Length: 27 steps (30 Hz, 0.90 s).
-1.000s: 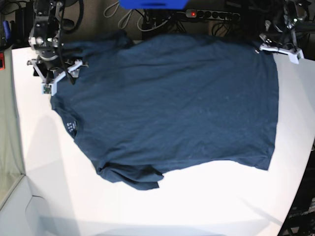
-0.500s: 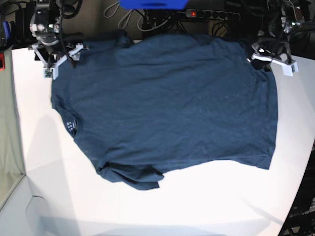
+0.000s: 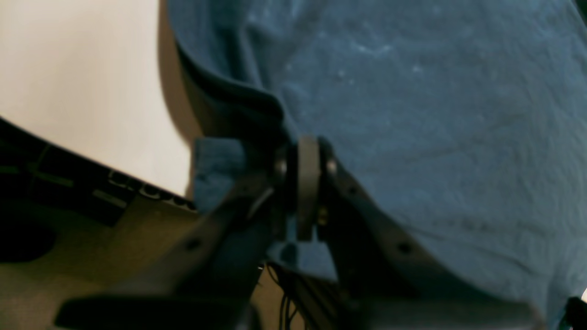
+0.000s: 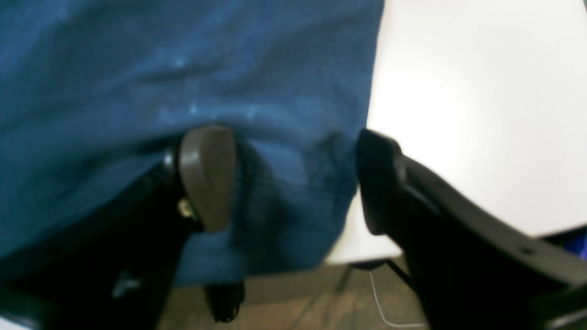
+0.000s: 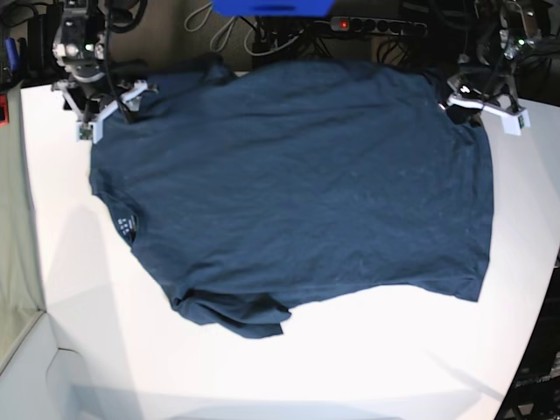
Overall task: Layout the t-shirt on the table in an organized manner, then fold the t-shirt properly
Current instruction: 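Grasp the shoulder corners with both grippers and straighten the shirt, then lift the navy shirt by its shoulders with both grippers and lay it back down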
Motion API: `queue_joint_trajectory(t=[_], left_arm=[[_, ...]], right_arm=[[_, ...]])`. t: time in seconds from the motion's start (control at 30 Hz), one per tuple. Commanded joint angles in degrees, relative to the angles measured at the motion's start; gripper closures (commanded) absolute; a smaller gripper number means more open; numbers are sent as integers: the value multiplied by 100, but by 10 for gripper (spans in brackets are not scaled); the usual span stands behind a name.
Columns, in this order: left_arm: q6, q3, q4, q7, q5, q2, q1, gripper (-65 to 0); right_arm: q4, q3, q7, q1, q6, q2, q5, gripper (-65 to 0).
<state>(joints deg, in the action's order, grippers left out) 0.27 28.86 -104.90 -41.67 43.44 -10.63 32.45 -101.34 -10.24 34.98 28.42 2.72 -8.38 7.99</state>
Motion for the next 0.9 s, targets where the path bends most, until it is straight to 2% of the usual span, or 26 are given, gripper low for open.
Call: queue_joint_trajectory(t=[0.0, 0.1, 0.13, 0.37, 0.47, 0.63, 0.8, 0.87], left_arm=[[-23, 46, -319, 101, 91, -66, 39, -1], [-14, 72, -793, 101, 91, -66, 136, -1], [-14, 151, -934, 101, 91, -66, 118, -1], [-14, 406, -1119, 110, 117, -40, -664, -1], [-14, 441, -1119, 119, 557, -66, -1095, -1], [-14, 626, -1066, 110, 1208, -66, -2062, -1], [-5, 617, -1031, 110, 1216, -31, -3179, -1], [-5, 608, -960, 110, 1234, -14, -3486, -1]], right_arm=[[-24, -9, 330, 72, 5, -19, -109, -248], [-218, -53, 620, 28, 5, -19, -100, -20], [-279, -62, 726, 10, 5, -19, -100, 0], [-1299, -264, 796, -306, 22, -10, -82, 0], [-1554, -299, 717, -605, 22, -10, -82, 0], [-1545, -528, 146, -1203, 22, -10, -82, 0], [-1536, -536, -645, -1818, 22, 7, -74, 0], [-1536, -536, -865, -2108, 22, 113, -74, 0]])
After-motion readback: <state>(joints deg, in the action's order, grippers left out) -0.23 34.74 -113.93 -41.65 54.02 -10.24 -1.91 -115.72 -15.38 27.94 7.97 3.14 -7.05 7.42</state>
